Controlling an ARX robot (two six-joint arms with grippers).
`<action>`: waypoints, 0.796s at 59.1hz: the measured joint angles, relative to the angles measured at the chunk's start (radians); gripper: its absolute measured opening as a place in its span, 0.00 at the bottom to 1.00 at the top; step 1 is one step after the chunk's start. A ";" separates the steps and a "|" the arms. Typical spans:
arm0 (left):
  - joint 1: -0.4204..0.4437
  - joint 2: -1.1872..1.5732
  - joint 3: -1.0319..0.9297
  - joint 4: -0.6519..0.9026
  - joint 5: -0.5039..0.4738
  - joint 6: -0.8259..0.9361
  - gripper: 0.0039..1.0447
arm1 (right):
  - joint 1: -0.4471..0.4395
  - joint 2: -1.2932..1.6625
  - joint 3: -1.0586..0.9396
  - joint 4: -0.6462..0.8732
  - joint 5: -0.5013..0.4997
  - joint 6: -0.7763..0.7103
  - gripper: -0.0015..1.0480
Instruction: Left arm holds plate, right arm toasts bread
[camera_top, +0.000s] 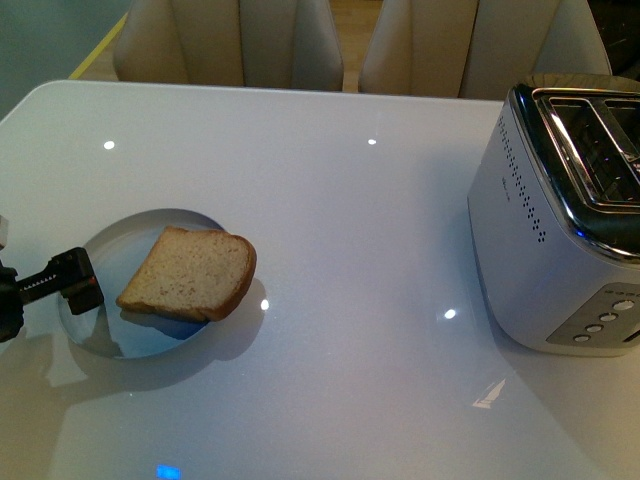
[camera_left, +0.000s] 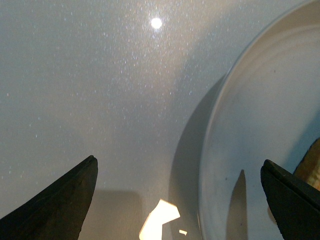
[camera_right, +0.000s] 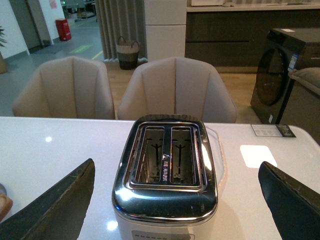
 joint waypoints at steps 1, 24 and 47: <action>-0.002 0.003 0.006 -0.002 -0.002 0.001 0.93 | 0.000 0.000 0.000 0.000 0.000 0.000 0.91; -0.051 0.025 0.039 -0.045 -0.019 -0.007 0.31 | 0.000 0.000 0.000 0.000 0.000 0.000 0.91; -0.043 -0.024 -0.049 -0.027 0.082 -0.258 0.03 | 0.000 0.000 0.000 0.000 0.000 0.000 0.91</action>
